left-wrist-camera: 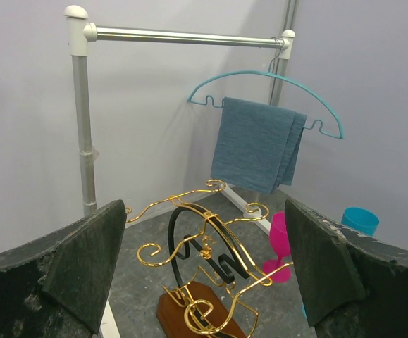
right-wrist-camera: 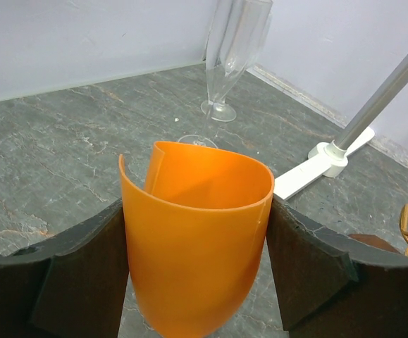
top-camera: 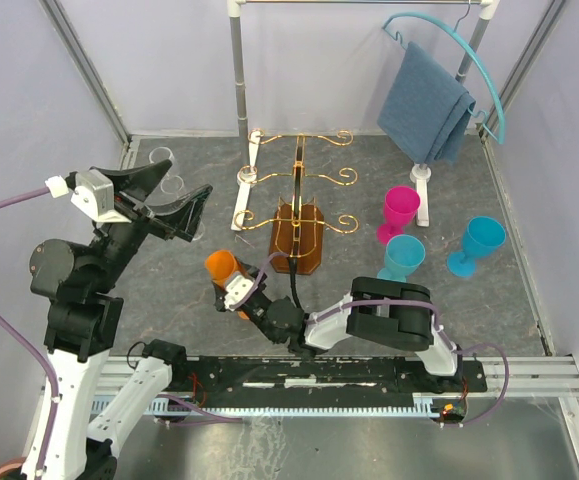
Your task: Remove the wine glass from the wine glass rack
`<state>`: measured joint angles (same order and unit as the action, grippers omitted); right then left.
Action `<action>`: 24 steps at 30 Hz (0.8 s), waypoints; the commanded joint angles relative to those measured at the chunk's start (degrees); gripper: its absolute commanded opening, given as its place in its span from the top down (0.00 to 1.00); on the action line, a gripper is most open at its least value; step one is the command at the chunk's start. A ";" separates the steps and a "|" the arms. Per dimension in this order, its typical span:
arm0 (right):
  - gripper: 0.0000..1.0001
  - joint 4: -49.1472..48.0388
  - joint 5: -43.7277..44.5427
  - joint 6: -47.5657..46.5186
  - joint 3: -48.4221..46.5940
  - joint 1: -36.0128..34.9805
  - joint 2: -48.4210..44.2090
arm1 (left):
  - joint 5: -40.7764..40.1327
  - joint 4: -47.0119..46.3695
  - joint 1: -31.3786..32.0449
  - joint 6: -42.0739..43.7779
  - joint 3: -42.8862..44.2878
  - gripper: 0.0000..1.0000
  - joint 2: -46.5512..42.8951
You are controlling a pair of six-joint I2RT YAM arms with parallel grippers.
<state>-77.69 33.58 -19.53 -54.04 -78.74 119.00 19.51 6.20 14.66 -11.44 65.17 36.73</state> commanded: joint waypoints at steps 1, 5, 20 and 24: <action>0.26 -4.96 0.77 0.43 2.48 0.25 -1.48 | -0.64 -1.18 0.11 2.52 -0.30 0.01 -0.61; 0.20 -4.93 0.71 0.69 4.63 0.20 -3.12 | -0.74 -1.74 0.11 2.23 -0.99 0.01 -0.52; 0.25 -4.94 -2.15 -0.42 8.98 0.14 -7.01 | -10.26 5.17 0.15 -0.03 -3.27 0.07 1.70; 0.26 -4.94 -3.31 -0.63 10.14 0.08 -8.84 | -24.83 13.88 0.11 -4.26 -4.35 0.20 3.15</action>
<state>-78.83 32.08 -19.35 -45.47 -78.70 113.19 10.46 10.92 14.66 -11.94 62.02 38.06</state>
